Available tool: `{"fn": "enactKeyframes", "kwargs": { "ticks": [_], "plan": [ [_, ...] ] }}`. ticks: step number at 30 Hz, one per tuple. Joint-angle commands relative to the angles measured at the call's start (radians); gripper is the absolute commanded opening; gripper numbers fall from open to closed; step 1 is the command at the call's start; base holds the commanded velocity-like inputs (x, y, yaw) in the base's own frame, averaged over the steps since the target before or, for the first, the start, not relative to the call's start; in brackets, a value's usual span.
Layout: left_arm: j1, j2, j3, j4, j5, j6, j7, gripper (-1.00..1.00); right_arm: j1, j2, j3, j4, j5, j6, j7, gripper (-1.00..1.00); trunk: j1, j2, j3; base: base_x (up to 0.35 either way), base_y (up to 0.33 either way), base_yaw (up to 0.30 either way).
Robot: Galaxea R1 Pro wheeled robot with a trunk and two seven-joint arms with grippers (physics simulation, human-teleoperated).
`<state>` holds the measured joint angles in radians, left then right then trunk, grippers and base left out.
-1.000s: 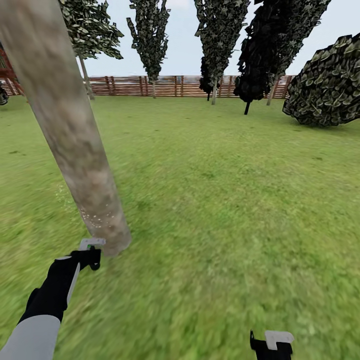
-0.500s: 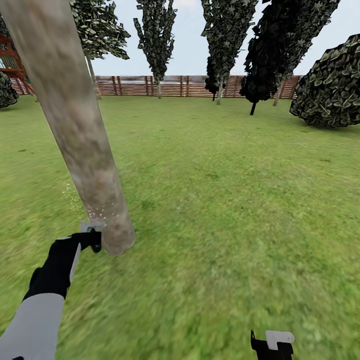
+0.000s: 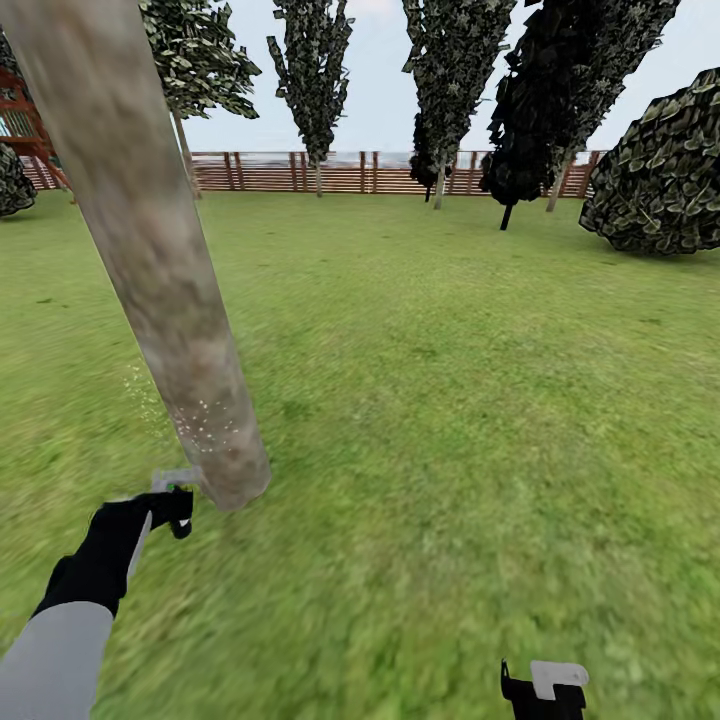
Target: In the garden, pick up the pesticide atomizer on the floor and spray pesticide onto both trees until each tree trunk is fully covered.
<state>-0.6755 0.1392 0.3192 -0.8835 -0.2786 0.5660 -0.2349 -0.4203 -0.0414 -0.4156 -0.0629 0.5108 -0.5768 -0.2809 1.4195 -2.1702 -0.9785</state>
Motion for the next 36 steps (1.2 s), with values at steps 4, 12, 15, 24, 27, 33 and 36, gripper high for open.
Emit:
{"fn": "enactKeyframes", "kwargs": {
  "ticks": [4, 12, 15, 24, 27, 33, 36],
  "plan": [
    [0.016, 0.058, 0.006, 0.115, 0.002, -0.118, 0.010, -1.00, 0.000, 0.000, 0.001, 0.000, 0.000, 0.000, 0.000, 1.00, 0.000, 0.000, 0.000, 0.017, -0.004, 0.000],
    [0.019, 0.033, 0.003, 0.222, 0.003, -0.210, 0.016, -1.00, 0.000, 0.000, 0.001, 0.000, 0.000, 0.000, 0.000, 1.00, 0.000, 0.000, 0.000, 0.246, -0.119, 0.000],
    [0.021, 0.042, 0.008, 0.265, -0.001, -0.213, 0.018, -1.00, 0.000, 0.000, 0.001, 0.000, 0.000, 0.000, 0.000, 1.00, 0.000, 0.000, 0.000, 0.137, -0.023, 0.000],
    [0.069, 0.008, 0.000, 0.375, 0.000, -0.329, 0.068, -1.00, 0.000, 0.001, 0.001, 0.000, 0.002, 0.000, 0.000, 1.00, 0.000, 0.000, 0.000, 0.005, -0.001, 0.000],
    [0.070, 0.003, 0.005, 0.376, -0.001, -0.326, 0.068, -1.00, 0.000, 0.001, 0.001, 0.000, 0.001, 0.000, 0.000, 1.00, 0.000, 0.000, 0.000, 0.000, 0.000, 0.000],
    [0.070, 0.120, 0.014, 0.438, 0.006, -0.318, 0.071, -1.00, 0.000, 0.003, 0.001, 0.000, 0.000, 0.000, 0.000, 1.00, 0.000, 0.000, 0.000, 0.000, 0.000, 0.078],
    [0.070, 0.097, 0.009, 0.443, 0.006, -0.307, 0.069, -1.00, 0.000, 0.003, 0.001, 0.000, 0.000, 0.000, 0.000, 1.00, 0.000, 0.000, 0.000, 0.000, 0.000, 0.261]
  ]
}}
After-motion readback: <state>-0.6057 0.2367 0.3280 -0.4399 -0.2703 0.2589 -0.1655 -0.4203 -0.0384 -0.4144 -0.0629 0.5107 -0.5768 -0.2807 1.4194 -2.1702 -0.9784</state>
